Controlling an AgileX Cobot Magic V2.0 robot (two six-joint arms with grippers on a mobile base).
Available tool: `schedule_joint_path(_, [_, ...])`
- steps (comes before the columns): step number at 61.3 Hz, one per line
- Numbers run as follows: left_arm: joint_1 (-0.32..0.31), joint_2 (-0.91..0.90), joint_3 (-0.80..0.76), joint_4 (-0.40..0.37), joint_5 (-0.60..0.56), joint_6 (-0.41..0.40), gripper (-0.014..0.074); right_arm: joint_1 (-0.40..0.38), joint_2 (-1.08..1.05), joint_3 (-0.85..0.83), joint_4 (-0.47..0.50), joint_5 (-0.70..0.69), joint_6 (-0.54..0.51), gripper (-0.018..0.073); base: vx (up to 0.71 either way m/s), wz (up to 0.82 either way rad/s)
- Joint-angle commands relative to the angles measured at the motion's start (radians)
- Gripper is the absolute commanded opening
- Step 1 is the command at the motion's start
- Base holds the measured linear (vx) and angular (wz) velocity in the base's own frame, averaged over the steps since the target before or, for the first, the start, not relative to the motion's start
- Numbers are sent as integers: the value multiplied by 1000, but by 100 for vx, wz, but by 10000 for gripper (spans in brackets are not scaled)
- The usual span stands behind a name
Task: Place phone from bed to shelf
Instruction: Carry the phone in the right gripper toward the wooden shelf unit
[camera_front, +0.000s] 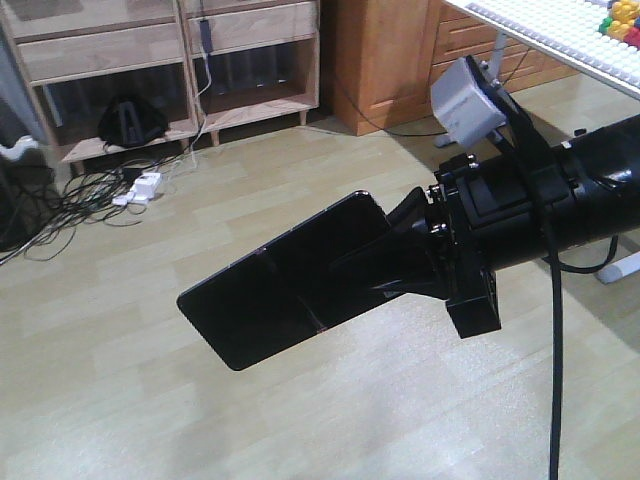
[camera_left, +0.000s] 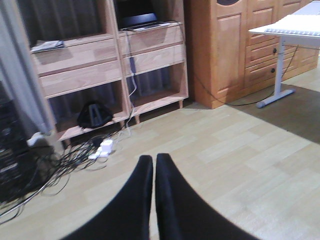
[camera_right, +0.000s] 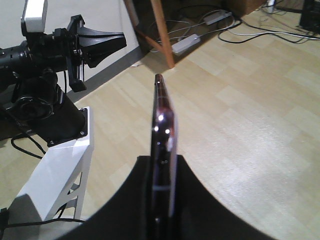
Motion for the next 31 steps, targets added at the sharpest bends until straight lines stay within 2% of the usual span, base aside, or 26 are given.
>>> schedule_joint_path(1, [-3, -5, -23, -9, -72, -6, 1, -2, -34, -26, 82, 63, -1, -3, 39, -20])
schedule_joint_path(31, [-3, -5, -23, -9, -72, -6, 1, -2, -34, -26, 82, 63, 0, -3, 40, -17])
